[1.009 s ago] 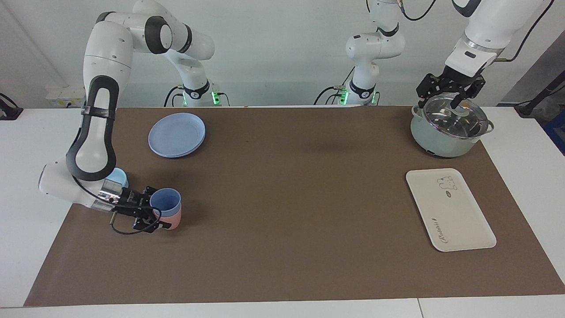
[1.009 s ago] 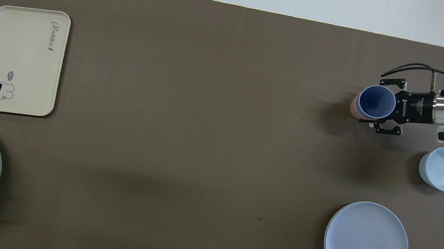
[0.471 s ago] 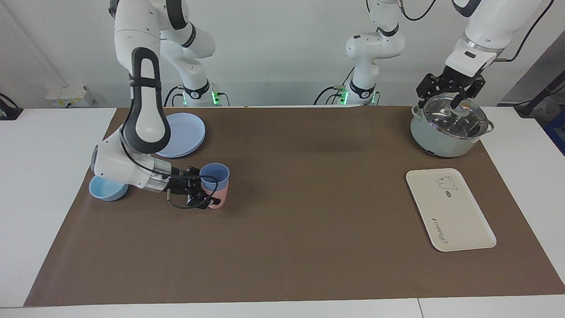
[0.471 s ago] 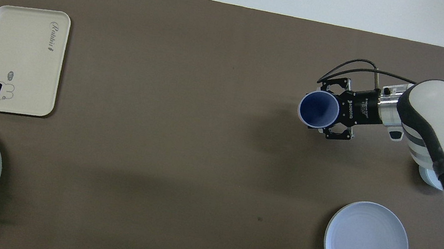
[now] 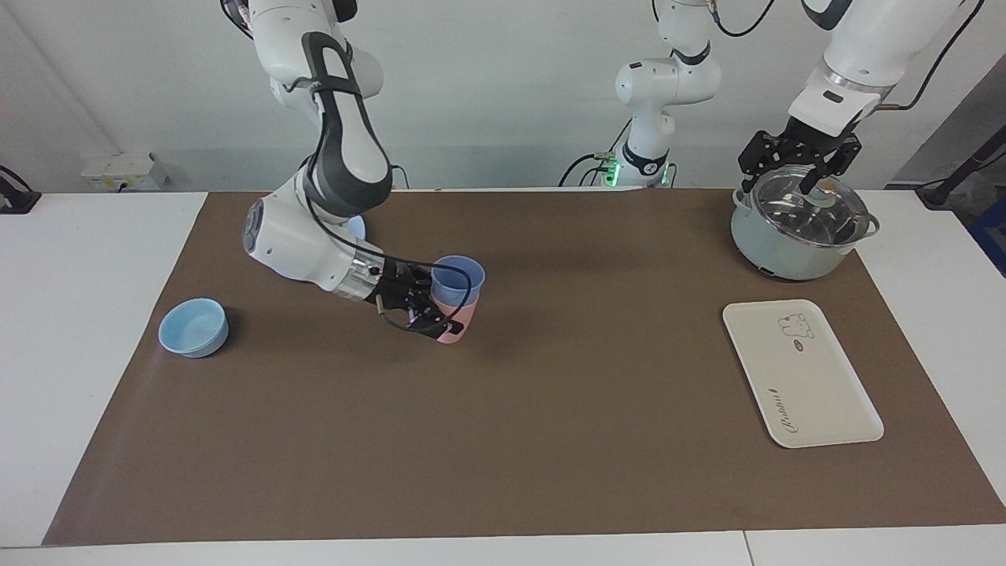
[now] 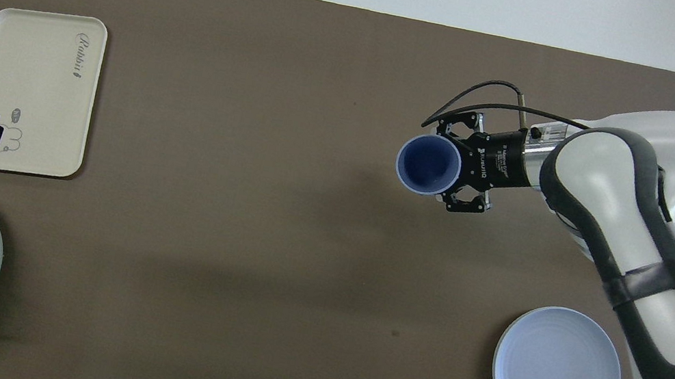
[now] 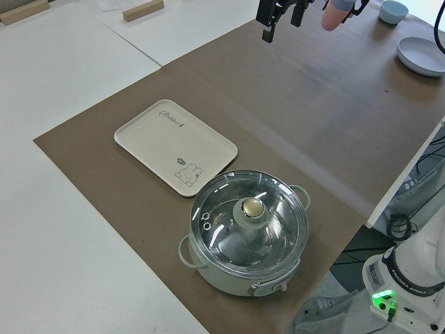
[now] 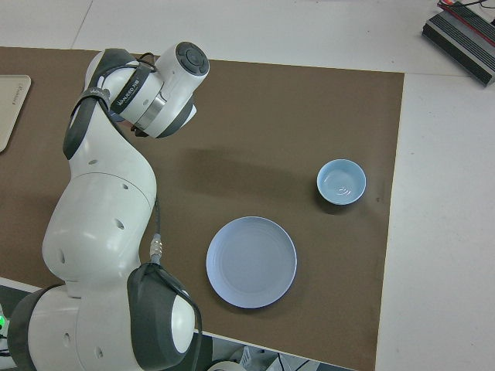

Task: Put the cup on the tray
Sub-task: 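Carry the cups toward the center while the left gripper reaches in, then grasp the blue cup with the left gripper and pull it out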

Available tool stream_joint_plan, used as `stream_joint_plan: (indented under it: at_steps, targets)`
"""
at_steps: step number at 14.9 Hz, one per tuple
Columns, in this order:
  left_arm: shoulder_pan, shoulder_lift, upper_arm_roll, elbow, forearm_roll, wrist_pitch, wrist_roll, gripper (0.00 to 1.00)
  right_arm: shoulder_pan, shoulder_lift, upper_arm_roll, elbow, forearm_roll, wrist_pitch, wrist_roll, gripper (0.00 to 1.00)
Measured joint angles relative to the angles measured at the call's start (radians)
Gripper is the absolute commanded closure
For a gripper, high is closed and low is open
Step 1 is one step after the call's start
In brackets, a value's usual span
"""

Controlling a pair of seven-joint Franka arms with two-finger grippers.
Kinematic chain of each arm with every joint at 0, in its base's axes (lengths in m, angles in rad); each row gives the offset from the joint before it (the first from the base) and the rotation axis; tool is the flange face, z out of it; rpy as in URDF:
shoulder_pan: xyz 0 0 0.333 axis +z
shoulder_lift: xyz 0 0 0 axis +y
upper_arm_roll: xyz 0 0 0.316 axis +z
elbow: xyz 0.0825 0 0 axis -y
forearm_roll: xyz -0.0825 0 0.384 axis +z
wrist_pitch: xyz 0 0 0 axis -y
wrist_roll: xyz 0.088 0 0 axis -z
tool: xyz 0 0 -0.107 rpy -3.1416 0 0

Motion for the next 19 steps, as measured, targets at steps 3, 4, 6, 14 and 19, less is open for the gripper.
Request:
stream_joint_plan:
  at_steps: [3,4,6,14,19]
  targets:
    - [-0.056,-0.018,-0.021,-0.076,-0.086,0.158,-0.177,0.00,0.057,-0.007,0.010,0.010,0.004,0.043,0.106,1.00]
    - [-0.100,-0.030,-0.027,-0.121,-0.093,0.238,-0.260,0.00,0.072,-0.008,0.013,0.013,0.014,0.062,0.129,1.00]
    - [-0.212,-0.053,-0.037,-0.200,-0.095,0.391,-0.434,0.00,0.110,-0.007,0.014,0.015,0.036,0.111,0.162,1.00]
    - [-0.418,-0.046,-0.041,-0.300,-0.095,0.745,-0.736,0.21,0.134,-0.007,0.013,0.022,0.059,0.155,0.203,1.00]
    - [-0.438,0.012,-0.040,-0.300,-0.095,0.864,-0.801,0.22,0.132,-0.007,0.012,0.022,0.059,0.155,0.203,1.00]
